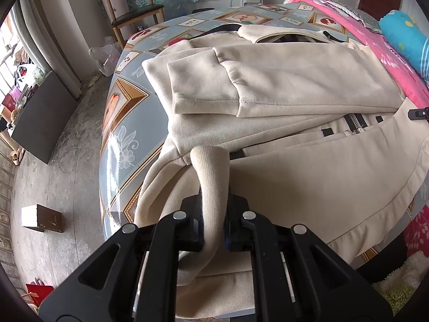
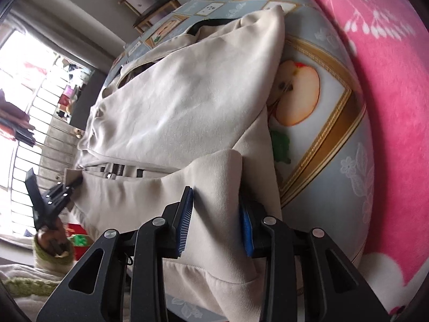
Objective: Fold large clothes
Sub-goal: 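Grasp the hem with the right gripper while the left gripper holds its corner, then lift the hem with both grippers and fold it over the hoodie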
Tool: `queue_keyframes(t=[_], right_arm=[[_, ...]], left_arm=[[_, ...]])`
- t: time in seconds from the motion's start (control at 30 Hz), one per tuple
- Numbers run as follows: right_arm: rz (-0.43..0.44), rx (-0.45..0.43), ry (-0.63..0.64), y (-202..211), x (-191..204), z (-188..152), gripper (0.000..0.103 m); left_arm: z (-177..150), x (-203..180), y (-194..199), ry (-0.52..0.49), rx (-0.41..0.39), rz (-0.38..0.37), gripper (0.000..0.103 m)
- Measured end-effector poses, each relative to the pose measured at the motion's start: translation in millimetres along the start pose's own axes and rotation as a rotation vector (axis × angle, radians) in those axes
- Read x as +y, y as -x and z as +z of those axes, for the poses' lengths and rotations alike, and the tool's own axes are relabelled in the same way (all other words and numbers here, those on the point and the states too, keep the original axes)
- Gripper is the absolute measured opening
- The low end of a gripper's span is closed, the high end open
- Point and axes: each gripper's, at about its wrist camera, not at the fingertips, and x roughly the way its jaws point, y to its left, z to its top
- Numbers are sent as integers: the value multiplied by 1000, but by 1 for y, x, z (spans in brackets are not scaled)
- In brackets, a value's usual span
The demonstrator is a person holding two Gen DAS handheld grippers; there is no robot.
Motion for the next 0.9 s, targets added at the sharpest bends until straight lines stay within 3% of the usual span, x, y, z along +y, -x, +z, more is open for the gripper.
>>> queue_keyframes(t=[0.13,0.37,0.47,0.57,0.6,0.7,0.9], right_arm=[[7,79,18,-1,3,-6,37],[-113,137,93,-7,19,-9,39],[-236,118,179,-12,39,-13,38],[-330,77,247,-12,56,-17,28],[-342,64,255,-10,58,-18,22],[-353,-3,264,-1,65,-16,16],[-448,-27,258,-14,64,-17,16]], left_arm=[[0,1,0,0,-3,-4,9],[-1,2,0,0,-7,-12,9],[-1,2,0,-1,-9,-13,9],[-2,2,0,-4,-9,-13,9],[-2,2,0,-5,-9,-13,9],[-2,3,1,-9,-10,-14,9],[-2,3,1,-9,-11,-15,9]])
